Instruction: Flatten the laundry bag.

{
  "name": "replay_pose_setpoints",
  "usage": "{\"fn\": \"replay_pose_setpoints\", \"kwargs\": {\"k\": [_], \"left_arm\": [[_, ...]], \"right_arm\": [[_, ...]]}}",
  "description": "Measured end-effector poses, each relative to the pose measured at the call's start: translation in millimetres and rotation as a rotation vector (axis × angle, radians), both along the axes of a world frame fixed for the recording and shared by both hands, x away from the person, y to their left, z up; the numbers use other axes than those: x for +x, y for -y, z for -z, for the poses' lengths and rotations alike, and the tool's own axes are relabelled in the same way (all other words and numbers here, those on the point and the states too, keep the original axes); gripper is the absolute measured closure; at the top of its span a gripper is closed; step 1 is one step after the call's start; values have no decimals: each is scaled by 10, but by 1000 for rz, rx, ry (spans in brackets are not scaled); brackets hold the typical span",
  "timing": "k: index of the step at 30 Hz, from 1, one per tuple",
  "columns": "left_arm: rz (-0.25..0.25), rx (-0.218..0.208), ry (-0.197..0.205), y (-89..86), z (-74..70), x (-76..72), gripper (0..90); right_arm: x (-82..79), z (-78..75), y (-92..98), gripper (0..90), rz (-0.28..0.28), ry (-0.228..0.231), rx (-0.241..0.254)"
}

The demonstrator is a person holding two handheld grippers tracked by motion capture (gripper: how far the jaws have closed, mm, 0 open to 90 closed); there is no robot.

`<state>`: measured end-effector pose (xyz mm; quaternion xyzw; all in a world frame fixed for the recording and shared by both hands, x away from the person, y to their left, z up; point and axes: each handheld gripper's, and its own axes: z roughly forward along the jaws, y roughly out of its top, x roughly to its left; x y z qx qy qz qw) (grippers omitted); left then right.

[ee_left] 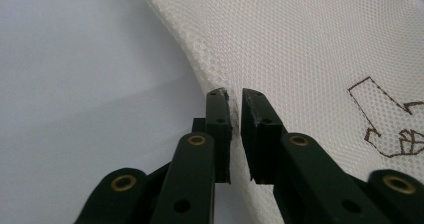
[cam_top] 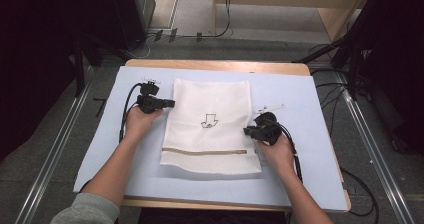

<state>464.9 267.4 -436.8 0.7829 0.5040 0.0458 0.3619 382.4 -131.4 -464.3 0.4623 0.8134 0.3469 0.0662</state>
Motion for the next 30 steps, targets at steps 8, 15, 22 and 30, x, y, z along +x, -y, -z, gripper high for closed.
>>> {"fn": "replay_pose_setpoints", "kwargs": {"k": [8, 15, 22, 30], "left_arm": [[15, -23, 30, 22, -90, -49, 628], [42, -26, 42, 21, -252, -162, 533], [80, -31, 54, 81, -333, -283, 511], [126, -22, 56, 190, -369, -472, 482]], "right_arm": [[-51, -92, 80, 692, -4, 22, 16], [-146, -220, 164, 640, 3, 52, 43], [-318, -315, 207, 708, -11, 71, 55], [-499, -402, 276, 837, -27, 74, 72]]}}
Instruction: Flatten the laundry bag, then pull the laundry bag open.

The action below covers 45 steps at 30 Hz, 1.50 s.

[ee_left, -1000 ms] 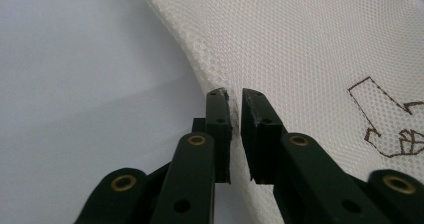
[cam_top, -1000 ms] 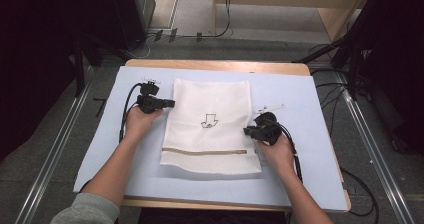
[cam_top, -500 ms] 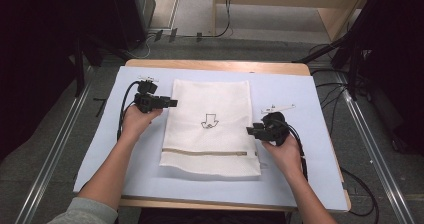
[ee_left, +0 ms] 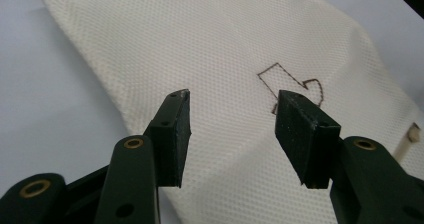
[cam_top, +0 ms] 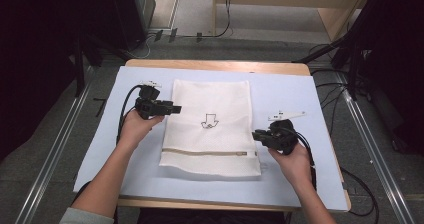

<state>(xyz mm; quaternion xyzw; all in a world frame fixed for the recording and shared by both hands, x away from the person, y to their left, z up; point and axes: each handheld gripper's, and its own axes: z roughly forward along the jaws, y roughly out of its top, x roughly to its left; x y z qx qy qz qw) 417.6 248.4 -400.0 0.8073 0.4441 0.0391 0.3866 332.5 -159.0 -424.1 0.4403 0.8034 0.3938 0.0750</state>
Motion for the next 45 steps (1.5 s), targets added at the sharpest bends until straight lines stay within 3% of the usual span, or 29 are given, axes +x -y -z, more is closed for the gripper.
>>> {"fn": "replay_pose_setpoints", "kwargs": {"k": [13, 19, 31, 45], "left_arm": [[82, 13, -10, 196, 24, -304, 451], [143, 34, -2, 370, 14, -413, 454], [199, 43, -5, 571, 43, -455, 463], [261, 59, -10, 795, 97, -521, 463]], "right_arm": [[-215, 54, 58, 900, -14, -34, -16], [-203, 159, -10, 900, -37, -63, -50], [-190, 297, -39, 900, -48, -104, -53], [-165, 374, -28, 900, -55, -103, -52]]}}
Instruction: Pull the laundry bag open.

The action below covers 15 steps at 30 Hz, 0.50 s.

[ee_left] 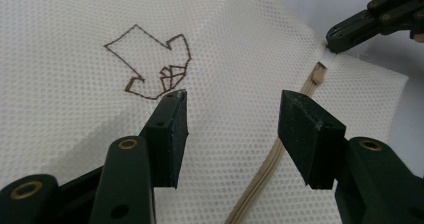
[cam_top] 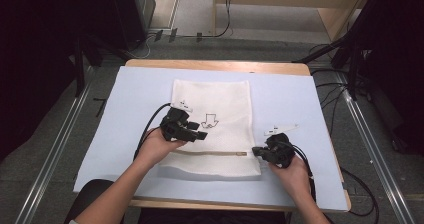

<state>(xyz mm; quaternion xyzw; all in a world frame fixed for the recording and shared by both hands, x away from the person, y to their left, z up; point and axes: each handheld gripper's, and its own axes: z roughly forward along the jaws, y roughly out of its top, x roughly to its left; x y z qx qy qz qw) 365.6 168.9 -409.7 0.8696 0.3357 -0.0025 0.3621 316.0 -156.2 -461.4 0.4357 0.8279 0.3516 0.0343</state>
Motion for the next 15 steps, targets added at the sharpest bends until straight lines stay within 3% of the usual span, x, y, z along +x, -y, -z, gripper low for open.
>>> {"fn": "replay_pose_setpoints", "kwargs": {"k": [15], "left_arm": [[70, 15, -7, 320, 95, -97, 472]], "right_arm": [[-4, 50, -66, 900, -29, 15, -31]]}}
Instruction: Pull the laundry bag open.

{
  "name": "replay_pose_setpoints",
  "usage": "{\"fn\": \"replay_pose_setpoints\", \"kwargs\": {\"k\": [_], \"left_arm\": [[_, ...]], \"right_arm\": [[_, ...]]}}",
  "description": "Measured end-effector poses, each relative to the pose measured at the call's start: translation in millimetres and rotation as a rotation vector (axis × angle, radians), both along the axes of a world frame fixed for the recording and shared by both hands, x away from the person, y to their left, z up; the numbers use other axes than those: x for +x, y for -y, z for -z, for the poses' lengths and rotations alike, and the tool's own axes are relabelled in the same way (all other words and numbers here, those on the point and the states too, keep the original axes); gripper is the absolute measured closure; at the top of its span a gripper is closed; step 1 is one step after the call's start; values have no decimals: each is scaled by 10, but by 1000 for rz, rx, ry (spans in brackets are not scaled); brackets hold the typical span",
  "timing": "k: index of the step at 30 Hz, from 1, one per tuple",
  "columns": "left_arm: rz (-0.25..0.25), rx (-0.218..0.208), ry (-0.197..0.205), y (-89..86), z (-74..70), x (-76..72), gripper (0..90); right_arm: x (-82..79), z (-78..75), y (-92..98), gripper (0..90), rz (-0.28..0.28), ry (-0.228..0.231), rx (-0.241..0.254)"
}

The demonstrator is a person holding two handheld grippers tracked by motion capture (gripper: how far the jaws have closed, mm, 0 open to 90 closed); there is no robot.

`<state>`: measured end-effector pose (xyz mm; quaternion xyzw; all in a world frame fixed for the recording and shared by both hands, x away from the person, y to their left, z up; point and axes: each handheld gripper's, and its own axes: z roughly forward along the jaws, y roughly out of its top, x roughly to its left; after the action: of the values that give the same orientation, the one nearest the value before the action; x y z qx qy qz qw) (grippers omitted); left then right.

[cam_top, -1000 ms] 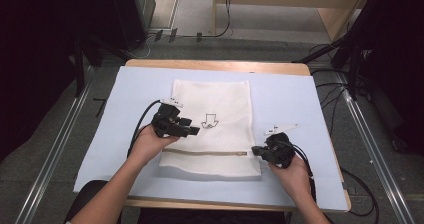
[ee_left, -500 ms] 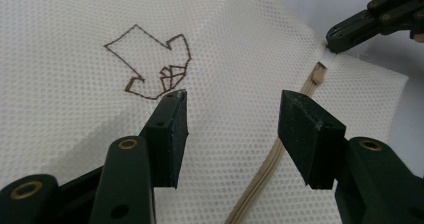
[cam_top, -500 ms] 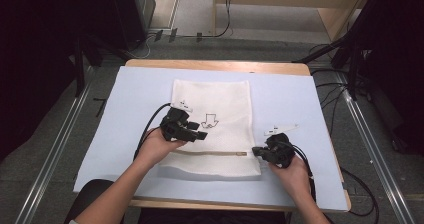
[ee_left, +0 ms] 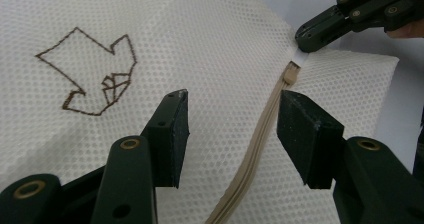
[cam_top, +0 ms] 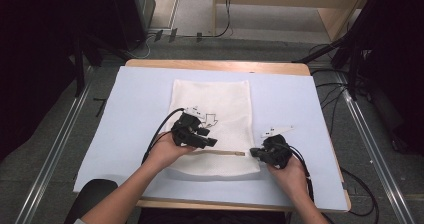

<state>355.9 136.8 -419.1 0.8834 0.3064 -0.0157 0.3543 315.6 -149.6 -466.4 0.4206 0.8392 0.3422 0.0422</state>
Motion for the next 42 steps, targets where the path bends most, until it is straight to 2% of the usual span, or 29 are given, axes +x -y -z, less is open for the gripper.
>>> {"fn": "replay_pose_setpoints", "kwargs": {"k": [9, 13, 15, 16, 17, 18, 20, 27, 32, 35, 42], "left_arm": [[41, 6, -6, 198, 54, -52, 481], [46, 14, -13, 255, 79, -64, 497], [50, 15, -17, 290, 96, -79, 530], [49, 12, -31, 307, 101, -85, 550], [65, -12, -53, 320, 109, -89, 608], [70, -18, -59, 335, 116, -95, 642], [74, 6, -50, 386, 134, -114, 662], [91, 45, -53, 521, 232, -129, 743], [88, 52, -76, 601, 256, -122, 812], [79, 62, -91, 635, 282, -111, 818], [49, 40, -145, 697, 318, -55, 805]], "right_arm": [[12, 12, 16, 900, -9, 0, 14], [-1, 6, -1, 900, -16, 16, -5], [-12, 4, -8, 900, -14, 19, -9], [-14, 11, -5, 900, -24, 33, -10], [-22, 12, -3, 900, -28, 39, -11], [-24, 18, 2, 900, -30, 45, -6], [-26, 22, 7, 900, -29, 42, 1], [-37, 32, 12, 900, -37, 62, 1], [-62, 43, 12, 900, -61, 98, -9], [-65, 42, 9, 900, -57, 99, -10], [-63, 38, 2, 900, -56, 100, -16]]}}
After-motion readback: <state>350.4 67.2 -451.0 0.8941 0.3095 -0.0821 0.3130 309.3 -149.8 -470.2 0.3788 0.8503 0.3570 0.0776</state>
